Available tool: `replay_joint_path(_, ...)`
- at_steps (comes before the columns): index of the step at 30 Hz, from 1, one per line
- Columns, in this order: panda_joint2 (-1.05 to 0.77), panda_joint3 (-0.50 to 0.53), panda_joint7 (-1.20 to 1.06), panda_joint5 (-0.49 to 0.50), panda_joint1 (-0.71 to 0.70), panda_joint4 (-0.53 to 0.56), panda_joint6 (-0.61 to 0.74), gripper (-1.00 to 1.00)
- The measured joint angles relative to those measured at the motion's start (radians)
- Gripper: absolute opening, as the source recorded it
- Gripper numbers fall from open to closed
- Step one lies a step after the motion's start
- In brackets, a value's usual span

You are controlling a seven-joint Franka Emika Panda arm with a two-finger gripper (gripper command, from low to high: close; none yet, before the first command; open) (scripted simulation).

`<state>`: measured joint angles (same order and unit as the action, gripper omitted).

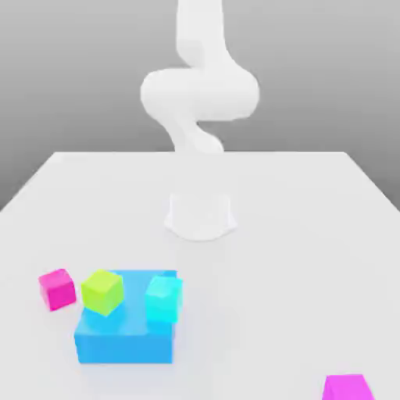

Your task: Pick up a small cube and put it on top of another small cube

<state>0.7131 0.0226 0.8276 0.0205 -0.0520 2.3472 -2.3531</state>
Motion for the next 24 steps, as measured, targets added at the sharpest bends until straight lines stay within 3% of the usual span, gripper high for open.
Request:
replay_joint_path(15, -0.55, 0.227, 0.113, 0.046, -0.291, 0.293, -0.336, 0.0)
replay_joint_path(20, -0.737, 0.291, 0.068, -0.053, -0.39, 0.39, -0.447, 0.0)
replay_joint_path(24, -0.887, 0.222, -0.033, -0.2, -0.451, 0.39, -0.553, 0.0)
